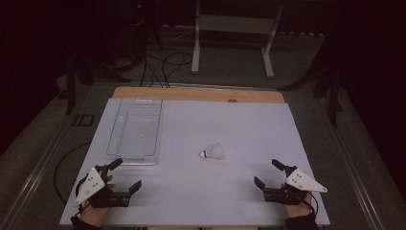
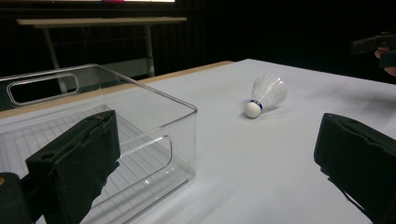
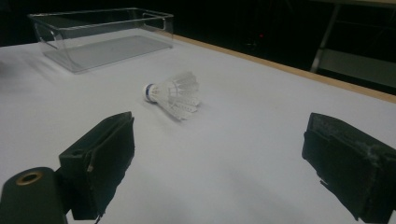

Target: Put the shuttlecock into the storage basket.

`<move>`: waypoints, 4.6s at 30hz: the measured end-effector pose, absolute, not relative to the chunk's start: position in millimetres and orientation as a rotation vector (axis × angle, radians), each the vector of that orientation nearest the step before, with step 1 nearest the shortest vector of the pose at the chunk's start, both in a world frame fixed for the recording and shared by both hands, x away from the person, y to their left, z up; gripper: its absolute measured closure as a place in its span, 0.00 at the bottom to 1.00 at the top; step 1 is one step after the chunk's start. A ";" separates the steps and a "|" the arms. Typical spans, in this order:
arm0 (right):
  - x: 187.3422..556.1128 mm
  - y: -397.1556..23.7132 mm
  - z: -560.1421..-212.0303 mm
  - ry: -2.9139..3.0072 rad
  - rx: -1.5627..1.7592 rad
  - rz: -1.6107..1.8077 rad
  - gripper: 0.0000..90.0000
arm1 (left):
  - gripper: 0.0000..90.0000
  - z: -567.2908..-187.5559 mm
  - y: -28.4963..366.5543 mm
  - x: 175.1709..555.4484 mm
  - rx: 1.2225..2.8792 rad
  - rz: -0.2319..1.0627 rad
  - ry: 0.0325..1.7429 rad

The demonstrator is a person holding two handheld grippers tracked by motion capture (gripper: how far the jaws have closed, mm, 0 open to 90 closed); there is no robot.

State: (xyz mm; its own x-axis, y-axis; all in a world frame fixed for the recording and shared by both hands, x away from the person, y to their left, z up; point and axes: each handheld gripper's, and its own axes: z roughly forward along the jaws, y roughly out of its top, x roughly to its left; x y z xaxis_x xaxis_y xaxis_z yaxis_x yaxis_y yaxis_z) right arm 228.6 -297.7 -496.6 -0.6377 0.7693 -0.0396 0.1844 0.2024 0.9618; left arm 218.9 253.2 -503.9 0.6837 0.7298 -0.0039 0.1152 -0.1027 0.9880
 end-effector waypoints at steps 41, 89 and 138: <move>228.3 -296.1 -495.5 1.946 0.868 1.441 0.10 | 0.01 -497.4 244.3 217.3 1.666 0.581 0.668; 226.8 -294.9 -493.3 1.936 0.861 1.443 0.10 | 0.01 -384.2 197.9 278.0 1.738 0.429 0.450; 225.9 -292.7 -493.2 1.950 0.848 1.441 0.10 | 0.01 -402.3 96.7 316.3 1.963 0.268 0.333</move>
